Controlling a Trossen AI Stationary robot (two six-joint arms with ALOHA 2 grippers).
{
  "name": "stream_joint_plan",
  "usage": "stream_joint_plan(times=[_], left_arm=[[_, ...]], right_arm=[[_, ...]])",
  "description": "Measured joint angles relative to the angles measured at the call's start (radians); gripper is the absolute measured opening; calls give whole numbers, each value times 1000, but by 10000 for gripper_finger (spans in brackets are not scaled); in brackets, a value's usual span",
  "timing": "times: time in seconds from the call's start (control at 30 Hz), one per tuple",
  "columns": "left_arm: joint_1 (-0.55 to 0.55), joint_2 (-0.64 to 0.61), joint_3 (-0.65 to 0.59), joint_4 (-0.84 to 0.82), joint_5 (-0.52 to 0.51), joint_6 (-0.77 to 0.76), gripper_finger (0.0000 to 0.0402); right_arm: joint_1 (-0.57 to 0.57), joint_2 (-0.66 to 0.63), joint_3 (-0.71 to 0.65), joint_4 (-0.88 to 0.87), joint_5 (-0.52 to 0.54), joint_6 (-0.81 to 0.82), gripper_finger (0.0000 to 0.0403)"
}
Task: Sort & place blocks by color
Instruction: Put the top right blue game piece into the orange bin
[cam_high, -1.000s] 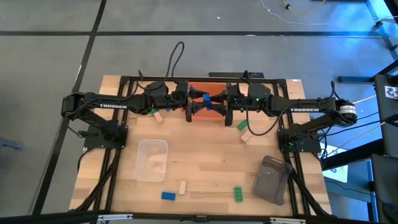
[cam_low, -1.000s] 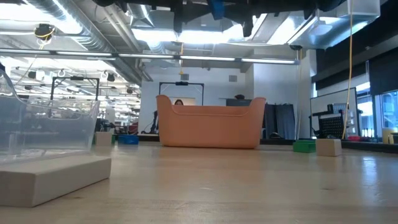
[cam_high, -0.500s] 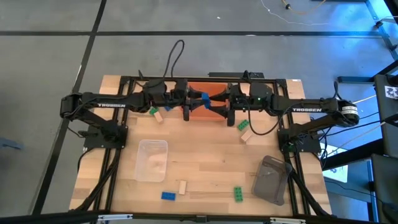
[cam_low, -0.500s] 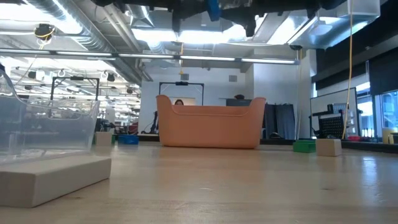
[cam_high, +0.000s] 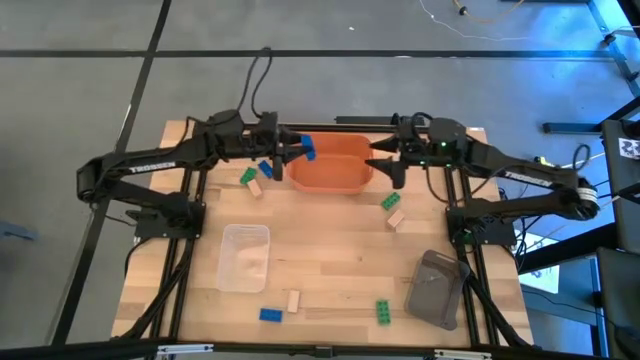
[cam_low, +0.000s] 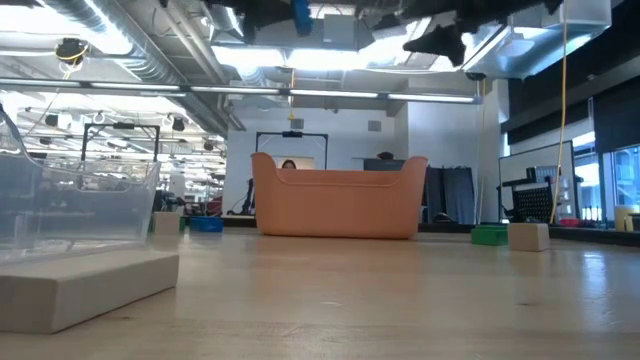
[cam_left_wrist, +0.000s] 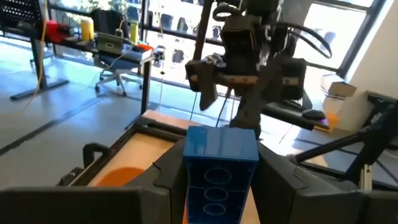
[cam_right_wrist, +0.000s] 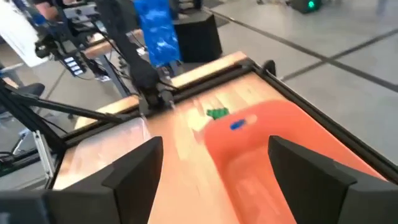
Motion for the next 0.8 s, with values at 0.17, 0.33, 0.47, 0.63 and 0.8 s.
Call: stream_joint_plan(times=[0.17, 0.33, 0.47, 0.63, 0.8], left_arm=[[-11, -71, -99, 34, -38, -8, 126], [-42, -122, -232, 217, -80, -69, 126], [-54, -137, -270, 248, -106, -88, 126], [-60, -136, -271, 250, -103, -87, 126], [-60, -136, -271, 248, -104, -87, 126]], right_arm=[[-5, -67, -13, -51, 16, 30, 288], [-5, -107, -103, 36, 20, 104, 288], [-3, -113, -187, 212, 0, 179, 288], [-3, -113, -215, 329, -19, 184, 288], [-3, -114, -213, 335, -22, 183, 288]])
